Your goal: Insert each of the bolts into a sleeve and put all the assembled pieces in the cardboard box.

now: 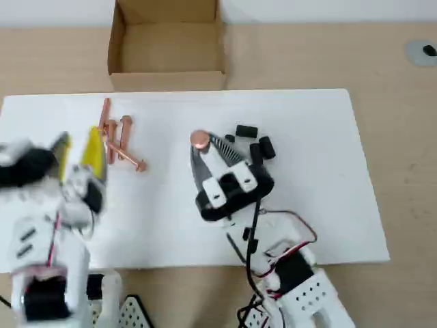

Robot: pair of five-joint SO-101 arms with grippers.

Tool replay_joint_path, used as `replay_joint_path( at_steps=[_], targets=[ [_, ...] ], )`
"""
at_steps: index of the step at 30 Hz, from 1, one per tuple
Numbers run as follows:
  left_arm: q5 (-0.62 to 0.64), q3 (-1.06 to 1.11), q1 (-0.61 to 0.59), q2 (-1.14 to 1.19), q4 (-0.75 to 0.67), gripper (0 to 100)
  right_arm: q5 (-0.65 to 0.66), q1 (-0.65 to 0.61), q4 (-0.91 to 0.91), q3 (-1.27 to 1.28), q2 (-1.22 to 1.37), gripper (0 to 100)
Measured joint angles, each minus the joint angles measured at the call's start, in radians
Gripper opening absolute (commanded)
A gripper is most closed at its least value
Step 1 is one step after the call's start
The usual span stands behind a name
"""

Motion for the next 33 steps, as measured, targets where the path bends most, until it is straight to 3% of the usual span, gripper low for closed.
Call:
replay_joint_path(
  at_steps=[7, 14, 26, 33],
  targets=[
    [0.127, -0.077, 0.032, 0.442, -0.002, 10, -0.015, 0.144, -0.002, -0.603, 0.640, 1.0],
    [0.140, 0.026, 0.137, 0.477, -0.129, 11, -0.015, 0.157, -0.009, -1.125, 1.246, 1.0],
    [0.140, 0.204, 0.138, 0.477, -0.160, 11, -0.017, 0.255, -0.077, -1.854, 2.122, 1.1],
    [0.140, 0.204, 0.107, 0.480, -0.166, 11, -0.017, 0.261, 0.029, -2.384, 2.585, 1.2]
  ],
)
